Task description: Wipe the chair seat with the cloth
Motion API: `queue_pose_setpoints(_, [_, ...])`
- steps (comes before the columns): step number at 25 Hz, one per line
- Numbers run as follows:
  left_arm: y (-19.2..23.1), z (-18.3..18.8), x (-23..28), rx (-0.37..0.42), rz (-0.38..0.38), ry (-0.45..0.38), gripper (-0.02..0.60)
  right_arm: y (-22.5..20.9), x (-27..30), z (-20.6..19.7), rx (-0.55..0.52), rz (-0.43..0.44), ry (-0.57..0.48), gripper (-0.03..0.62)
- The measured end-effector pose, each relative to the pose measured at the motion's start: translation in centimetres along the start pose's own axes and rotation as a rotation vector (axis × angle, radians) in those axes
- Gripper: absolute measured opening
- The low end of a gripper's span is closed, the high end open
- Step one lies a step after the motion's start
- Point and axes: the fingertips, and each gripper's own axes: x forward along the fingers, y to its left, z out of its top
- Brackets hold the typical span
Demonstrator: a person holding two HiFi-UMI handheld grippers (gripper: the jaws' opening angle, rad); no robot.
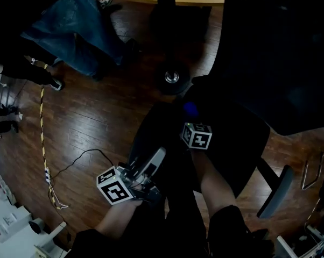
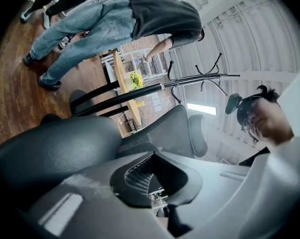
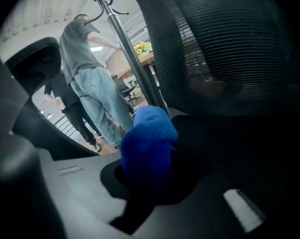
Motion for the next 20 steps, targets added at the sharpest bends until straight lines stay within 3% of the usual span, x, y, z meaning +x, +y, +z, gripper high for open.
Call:
queue_pose_setpoints(3, [0.3,0.3,-0.9,0.003,0.001,-0.012,-0.011,-0.5,0.1,-0.6,-0.05,0.001,-0.003,0.035])
queue_pose_setpoints(5, [0.4,0.3,-1.1,0.002,-0.003,-0.007,-0.011,-2.7,-0.7,-1.3,-0.048,-0.046,0.004,0.035])
queue_pose_setpoints(10, [-0.3,-0.3,-0.7,-0.002,-0.013,0.046,-0.012,-12.0,-6.2,-3.8,0.049,-0.205,0.017,0.035])
queue_pose_setpoints(16, [0.1,-2.3,0.1,0.011,-0.036,0.138,-0.011,-24.0,-17.1,-6.9,0.147,-0.468,0.042,0.035])
queue_pose_setpoints(20, [0.3,-3.5,1.4,0.023,-0.03,0.16,-0.011,-28.7,-23.1,-6.7,0.163,-0.524,-0.017,0.035])
